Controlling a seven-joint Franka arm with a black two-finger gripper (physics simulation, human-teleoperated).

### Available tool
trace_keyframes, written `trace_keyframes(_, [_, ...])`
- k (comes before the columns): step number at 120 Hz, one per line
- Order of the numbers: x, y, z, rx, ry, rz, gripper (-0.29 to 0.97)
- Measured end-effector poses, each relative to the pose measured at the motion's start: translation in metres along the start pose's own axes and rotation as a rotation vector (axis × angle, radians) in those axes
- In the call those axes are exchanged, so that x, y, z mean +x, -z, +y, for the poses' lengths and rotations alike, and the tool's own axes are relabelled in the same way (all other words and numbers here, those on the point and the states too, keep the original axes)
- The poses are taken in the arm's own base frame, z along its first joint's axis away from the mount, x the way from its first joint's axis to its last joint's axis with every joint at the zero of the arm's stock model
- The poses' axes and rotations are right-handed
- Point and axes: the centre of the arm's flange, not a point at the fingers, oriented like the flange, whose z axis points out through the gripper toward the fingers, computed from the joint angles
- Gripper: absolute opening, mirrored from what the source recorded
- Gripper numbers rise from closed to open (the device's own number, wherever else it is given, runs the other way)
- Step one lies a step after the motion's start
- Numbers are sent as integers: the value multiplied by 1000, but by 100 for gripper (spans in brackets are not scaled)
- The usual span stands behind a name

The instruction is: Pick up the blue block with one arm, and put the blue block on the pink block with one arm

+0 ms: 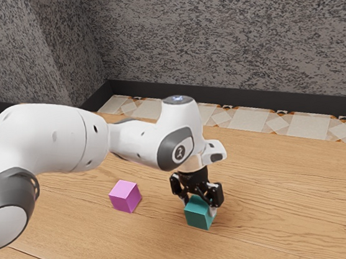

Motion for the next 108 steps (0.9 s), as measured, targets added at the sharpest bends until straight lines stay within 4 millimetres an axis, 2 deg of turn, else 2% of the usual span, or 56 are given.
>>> trace_keyframes(14, [-1, -2, -1, 0, 34, -1, 56])
trace_keyframes(42, [-1, 0, 0, -1, 80, 5, 39])
trace_keyframes(66, [-2, 2, -1, 4, 106, 4, 37])
trace_keyframes(75, [-2, 16, -3, -6, 116, 20, 37])
trace_keyframes(82, [0, 46, -23, -24, 146, 54, 36])
trace_keyframes(89, [-1, 86, -65, -56, 200, 94, 36])
trace_keyframes(95, [-14, 113, -105, -71, 235, 114, 36])
trace_keyframes(103, [-35, 122, -148, -75, 267, 107, 37])
trace_keyframes(108, [-44, 120, -164, -72, 272, 96, 37])
